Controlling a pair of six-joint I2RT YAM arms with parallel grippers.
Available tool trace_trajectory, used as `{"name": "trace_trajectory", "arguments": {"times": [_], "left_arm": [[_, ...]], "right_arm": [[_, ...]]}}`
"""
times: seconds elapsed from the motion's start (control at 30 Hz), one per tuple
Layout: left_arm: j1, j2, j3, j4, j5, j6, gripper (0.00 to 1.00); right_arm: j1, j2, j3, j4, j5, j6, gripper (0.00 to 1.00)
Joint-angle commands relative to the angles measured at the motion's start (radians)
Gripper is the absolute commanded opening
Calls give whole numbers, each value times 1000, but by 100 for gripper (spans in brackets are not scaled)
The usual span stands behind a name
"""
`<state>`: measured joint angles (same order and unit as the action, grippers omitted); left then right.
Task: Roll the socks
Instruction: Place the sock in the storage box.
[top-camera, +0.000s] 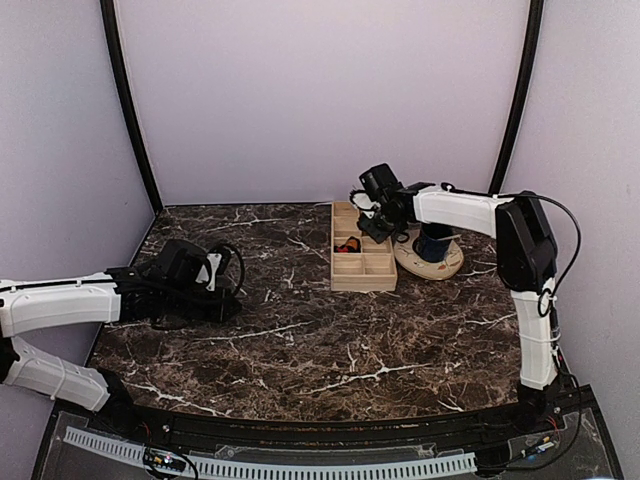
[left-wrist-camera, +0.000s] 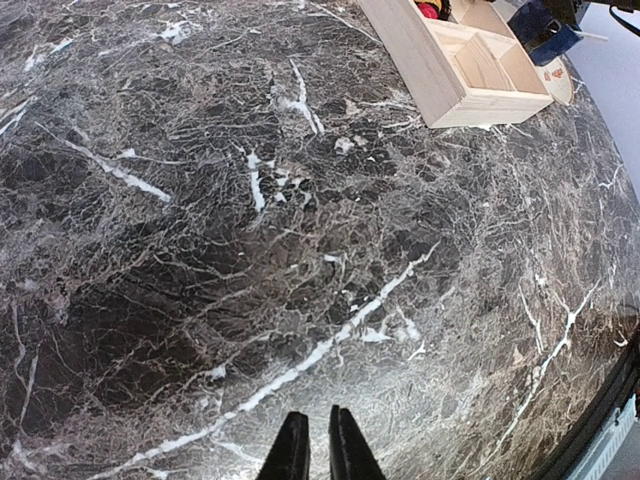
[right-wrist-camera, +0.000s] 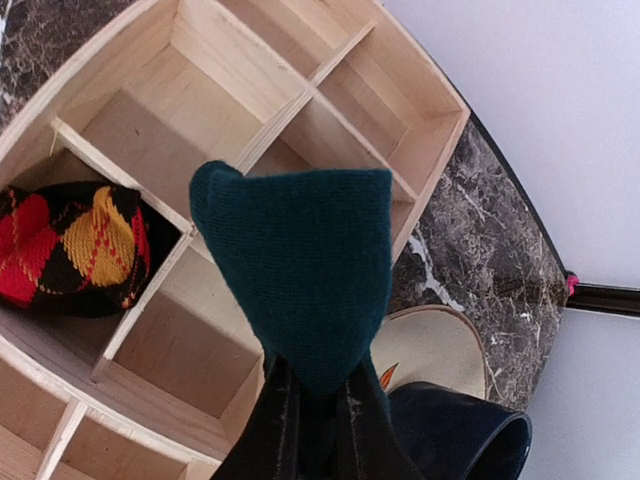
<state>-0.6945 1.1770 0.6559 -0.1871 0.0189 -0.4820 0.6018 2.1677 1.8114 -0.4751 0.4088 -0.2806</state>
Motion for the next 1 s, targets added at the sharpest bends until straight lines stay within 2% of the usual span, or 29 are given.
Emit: {"name": "trace_trajectory", "arguments": {"times": [0.0, 0.33, 0.5, 0.97], "left_arm": [[3, 5, 29, 26, 12, 12, 11], [3, 31, 28, 50, 29, 14, 9], [3, 40, 28, 57, 33, 15, 8], [2, 50, 27, 70, 45, 20, 7]], "right_arm": [[0, 14, -58, 41, 28, -12, 0], [-1, 36, -97, 9, 19, -38, 0], [-12, 96, 7, -128, -58, -16, 0], [-57, 191, 211, -342, -248, 100, 0]]}}
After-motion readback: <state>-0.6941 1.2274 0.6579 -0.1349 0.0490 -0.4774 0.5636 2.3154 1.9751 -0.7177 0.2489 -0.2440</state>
